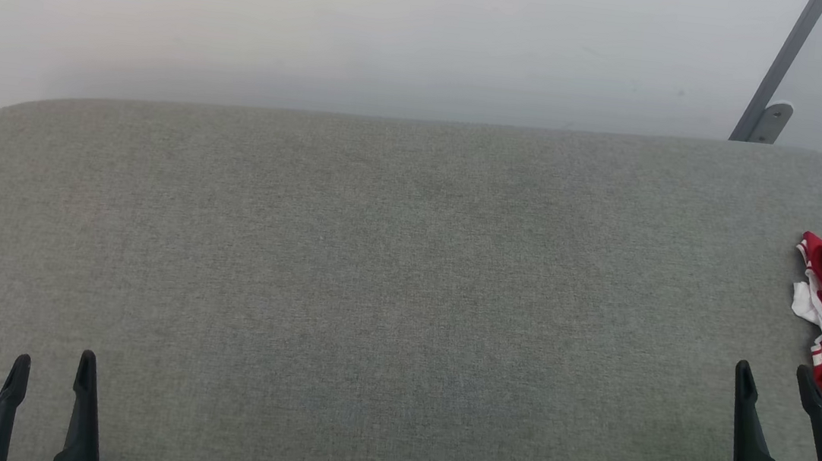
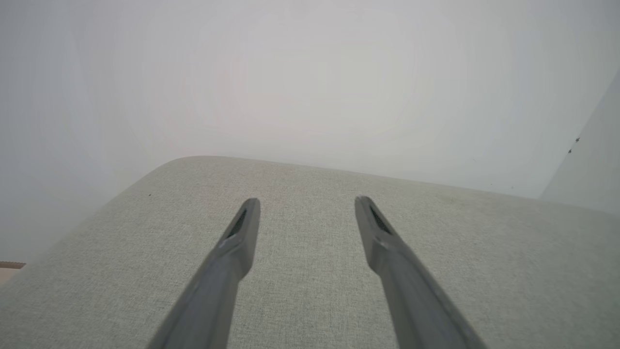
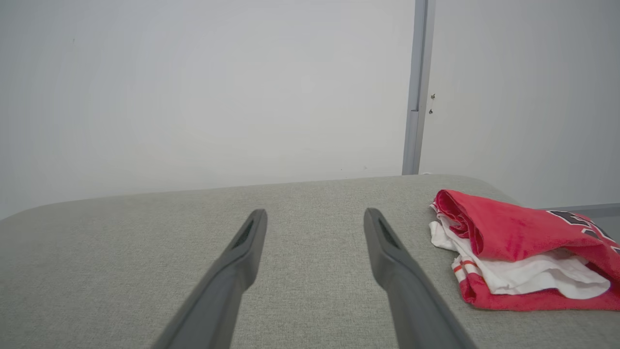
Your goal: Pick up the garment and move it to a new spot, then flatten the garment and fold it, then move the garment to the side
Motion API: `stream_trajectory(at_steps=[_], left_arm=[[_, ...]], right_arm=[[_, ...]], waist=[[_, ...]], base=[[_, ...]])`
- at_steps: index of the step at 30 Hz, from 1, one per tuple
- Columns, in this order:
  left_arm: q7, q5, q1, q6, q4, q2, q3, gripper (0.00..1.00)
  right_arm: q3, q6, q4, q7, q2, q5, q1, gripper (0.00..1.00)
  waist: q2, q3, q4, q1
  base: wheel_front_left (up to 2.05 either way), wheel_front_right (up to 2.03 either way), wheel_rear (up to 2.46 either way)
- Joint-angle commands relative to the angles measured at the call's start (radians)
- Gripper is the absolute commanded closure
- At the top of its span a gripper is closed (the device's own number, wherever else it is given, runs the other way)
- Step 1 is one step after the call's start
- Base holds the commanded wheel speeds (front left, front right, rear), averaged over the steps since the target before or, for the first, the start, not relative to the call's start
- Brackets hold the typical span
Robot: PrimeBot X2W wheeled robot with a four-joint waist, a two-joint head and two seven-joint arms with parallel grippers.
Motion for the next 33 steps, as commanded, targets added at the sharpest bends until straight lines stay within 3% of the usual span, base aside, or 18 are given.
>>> stream_trajectory(at_steps=[1, 3, 4, 9, 33], left_arm=[[-0.005, 0.015, 0.013, -0.003, 0.003, 0.005, -0.001, 0.00], [-0.005, 0.019, 0.012, -0.004, 0.003, 0.004, 0.002, 0.00], [0.000, 0.004, 0.001, 0.000, 0.006, -0.001, 0.000, 1.00], [0.003, -0.002, 0.000, 0.000, 0.055, -0.030, -0.008, 1.00], [0.107, -0.378, -0.096, -0.001, 0.111, -0.050, -0.022, 1.00]], right_arm=[[0.004, 0.000, 0.000, -0.005, 0.003, 0.002, 0.002, 0.00], [0.007, 0.000, 0.001, -0.005, 0.001, 0.001, 0.001, 0.00], [0.005, 0.000, 0.005, 0.000, 0.001, 0.000, 0.001, 1.00], [0.009, 0.000, 0.049, 0.006, 0.024, 0.003, 0.015, 1.00], [-0.008, 0.000, 0.068, 0.114, 0.065, 0.373, -0.044, 1.00]], waist=[[0.0000, -0.001, 0.002, 0.0000], [0.0000, -0.002, 0.004, 0.0000], [0.0000, -0.002, 0.004, 0.0000], [0.0000, -0.003, 0.004, 0.0000], [0.0000, -0.004, 0.008, 0.0000]], base=[[0.00, 0.00, 0.00], [0.00, 0.00, 0.00], [0.00, 0.00, 0.00], [0.00, 0.00, 0.00], [0.00, 0.00, 0.00]])
